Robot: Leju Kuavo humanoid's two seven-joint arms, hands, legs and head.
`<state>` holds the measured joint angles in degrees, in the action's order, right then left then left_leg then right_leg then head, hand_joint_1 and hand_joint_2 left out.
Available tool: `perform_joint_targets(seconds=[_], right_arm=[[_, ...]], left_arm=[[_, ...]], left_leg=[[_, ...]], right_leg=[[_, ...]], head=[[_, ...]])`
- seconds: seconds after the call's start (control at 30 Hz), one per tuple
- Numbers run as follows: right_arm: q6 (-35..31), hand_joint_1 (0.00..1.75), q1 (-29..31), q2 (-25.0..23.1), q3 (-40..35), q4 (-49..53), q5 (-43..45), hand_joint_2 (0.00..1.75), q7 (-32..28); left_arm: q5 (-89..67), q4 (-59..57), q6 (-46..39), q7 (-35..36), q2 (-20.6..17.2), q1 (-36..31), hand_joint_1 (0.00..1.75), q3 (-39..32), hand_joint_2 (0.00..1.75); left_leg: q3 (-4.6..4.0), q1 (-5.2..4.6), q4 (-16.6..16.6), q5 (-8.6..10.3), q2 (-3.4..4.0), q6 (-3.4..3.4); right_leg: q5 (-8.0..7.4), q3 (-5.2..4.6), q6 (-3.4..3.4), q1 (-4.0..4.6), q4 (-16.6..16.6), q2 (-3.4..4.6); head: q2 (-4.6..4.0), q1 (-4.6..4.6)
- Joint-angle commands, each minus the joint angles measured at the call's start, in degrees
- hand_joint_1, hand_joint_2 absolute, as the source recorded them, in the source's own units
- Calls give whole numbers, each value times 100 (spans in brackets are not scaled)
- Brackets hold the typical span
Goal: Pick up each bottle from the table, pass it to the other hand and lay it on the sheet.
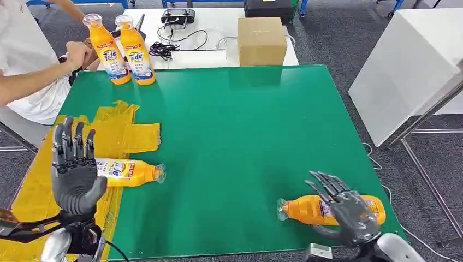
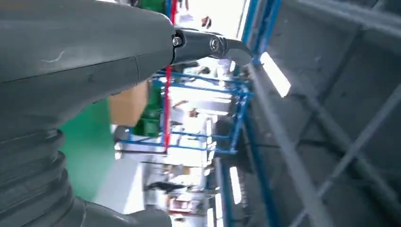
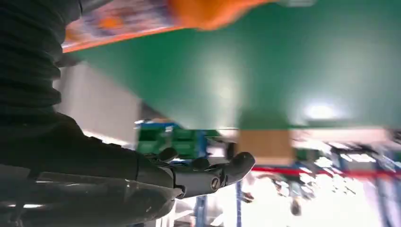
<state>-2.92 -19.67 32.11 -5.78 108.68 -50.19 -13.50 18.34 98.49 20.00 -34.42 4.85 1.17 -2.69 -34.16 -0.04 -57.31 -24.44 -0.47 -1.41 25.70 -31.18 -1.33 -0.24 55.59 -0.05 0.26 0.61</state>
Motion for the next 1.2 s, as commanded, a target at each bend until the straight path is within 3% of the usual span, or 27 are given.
perform_joint_targets(seconds=[0.03,0.3,0.7,1.07,1.1,1.13,1.17,1.2], right_arm=[[569,0,-406,658,976,-378,-333,175,592],[631,0,-182,734,642,-937,-431,175,944],[667,0,85,610,284,-1316,-478,175,964],[899,0,907,453,-798,-2626,-544,175,1218],[907,12,936,440,-840,-2701,-544,175,1218],[967,143,995,494,-981,-2807,-527,175,1246],[1087,175,979,613,-1078,-2820,-423,175,1319],[1087,175,965,642,-1080,-2822,-405,175,1322]], left_arm=[[106,73,131,55,401,5,0,-259,175],[148,-41,119,61,420,-39,0,-204,175],[171,-112,164,56,451,-56,0,-157,175],[88,-219,161,28,462,-220,0,88,175],[90,-234,164,31,466,-234,0,109,175],[90,-265,148,38,463,-256,0,139,175],[104,-311,142,43,459,-281,0,166,175],[104,-328,137,43,461,-293,0,172,175]], left_leg=[[20,1,0,-11,-6,3],[31,6,8,-7,1,5],[28,6,11,-4,5,4],[39,12,15,-3,12,6],[38,11,15,-3,10,5],[30,10,11,-2,8,4],[39,10,16,-2,6,5],[35,8,13,-2,8,3]], right_leg=[[9,27,-3,1,-8,-9],[3,34,0,8,-19,-3],[0,29,-1,9,-19,-1],[-3,41,0,14,-29,1],[-2,41,0,12,-28,-1],[-3,32,0,12,-23,-2],[-2,42,-1,12,-29,-3],[-1,35,-1,10,-23,-1]], head=[[0,-2],[0,0],[0,0],[0,-2],[0,-2],[0,2],[0,-2],[0,-2]])
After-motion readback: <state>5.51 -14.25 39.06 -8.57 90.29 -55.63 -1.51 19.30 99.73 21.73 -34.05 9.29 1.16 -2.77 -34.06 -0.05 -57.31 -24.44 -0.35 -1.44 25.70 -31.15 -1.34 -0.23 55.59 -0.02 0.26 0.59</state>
